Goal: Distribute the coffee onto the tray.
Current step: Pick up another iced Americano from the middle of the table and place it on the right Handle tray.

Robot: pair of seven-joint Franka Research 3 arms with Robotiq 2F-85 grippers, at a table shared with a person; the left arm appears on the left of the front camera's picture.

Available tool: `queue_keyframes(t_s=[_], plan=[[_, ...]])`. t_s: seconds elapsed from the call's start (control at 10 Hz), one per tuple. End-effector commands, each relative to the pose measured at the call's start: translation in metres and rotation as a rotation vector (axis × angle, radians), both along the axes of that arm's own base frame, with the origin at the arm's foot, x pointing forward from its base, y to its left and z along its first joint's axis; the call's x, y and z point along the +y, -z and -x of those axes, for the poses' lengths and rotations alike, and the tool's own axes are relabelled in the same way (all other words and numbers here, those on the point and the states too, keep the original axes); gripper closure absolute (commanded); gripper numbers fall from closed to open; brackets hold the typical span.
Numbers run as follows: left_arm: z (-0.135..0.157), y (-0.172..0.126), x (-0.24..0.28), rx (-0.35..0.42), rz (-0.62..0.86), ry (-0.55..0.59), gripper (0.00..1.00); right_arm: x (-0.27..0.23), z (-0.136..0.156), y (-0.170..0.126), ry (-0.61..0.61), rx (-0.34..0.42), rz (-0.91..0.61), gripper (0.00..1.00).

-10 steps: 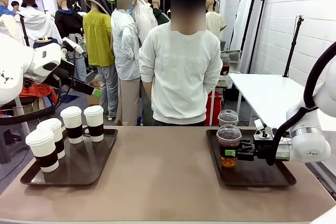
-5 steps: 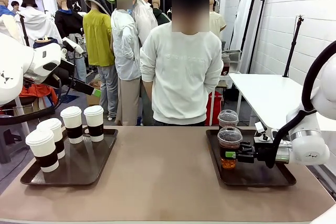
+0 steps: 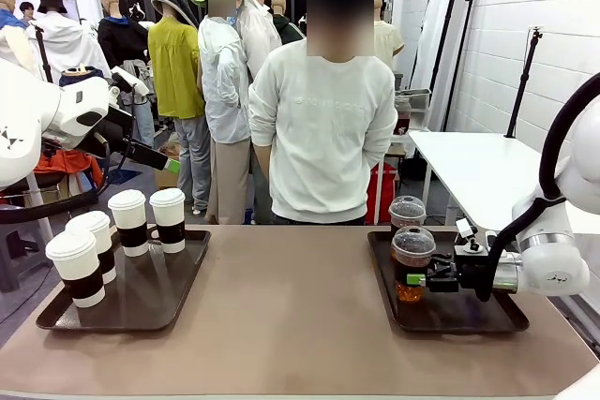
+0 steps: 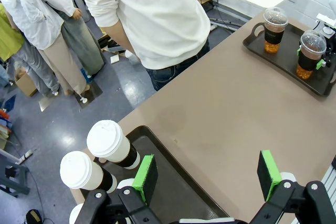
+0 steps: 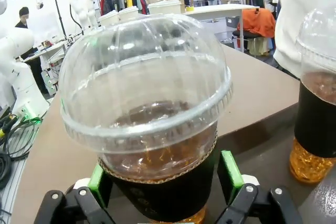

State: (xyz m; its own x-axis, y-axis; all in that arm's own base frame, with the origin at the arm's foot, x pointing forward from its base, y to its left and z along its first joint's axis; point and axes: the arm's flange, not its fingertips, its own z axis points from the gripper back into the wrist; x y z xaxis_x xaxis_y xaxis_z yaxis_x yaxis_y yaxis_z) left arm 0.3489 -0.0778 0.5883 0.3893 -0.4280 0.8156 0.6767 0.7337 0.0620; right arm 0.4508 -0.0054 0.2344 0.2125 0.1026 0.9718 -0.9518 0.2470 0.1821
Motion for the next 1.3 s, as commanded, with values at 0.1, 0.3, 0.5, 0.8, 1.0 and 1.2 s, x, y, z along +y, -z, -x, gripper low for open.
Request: queue_keyframes(t_s=[0.1, 0.3, 0.5, 0.8, 1.0, 1.2], plan=[[0.001, 0.001, 0.000, 0.006, 0.006, 0.008, 0.00, -0.008, 0.000, -0.009, 0.012, 0.059, 0.031, 0.00], [0.001, 0.001, 0.000, 0.006, 0.006, 0.008, 0.00, -0.017, 0.005, -0.017, 0.025, 0.073, 0.043, 0.00], [0.001, 0.001, 0.000, 0.006, 0.006, 0.008, 0.00, -0.023, 0.013, -0.025, 0.021, 0.082, 0.062, 0.00], [0.001, 0.001, 0.000, 0.006, 0.006, 0.008, 0.00, -0.035, 0.027, -0.034, -0.005, 0.114, 0.091, 0.00], [0.001, 0.001, 0.000, 0.006, 0.006, 0.008, 0.00, -0.040, 0.032, -0.041, 0.014, 0.120, 0.118, 0.00], [0.001, 0.001, 0.000, 0.006, 0.006, 0.008, 0.00, -0.038, 0.025, -0.034, -0.002, 0.095, 0.091, 0.00]])
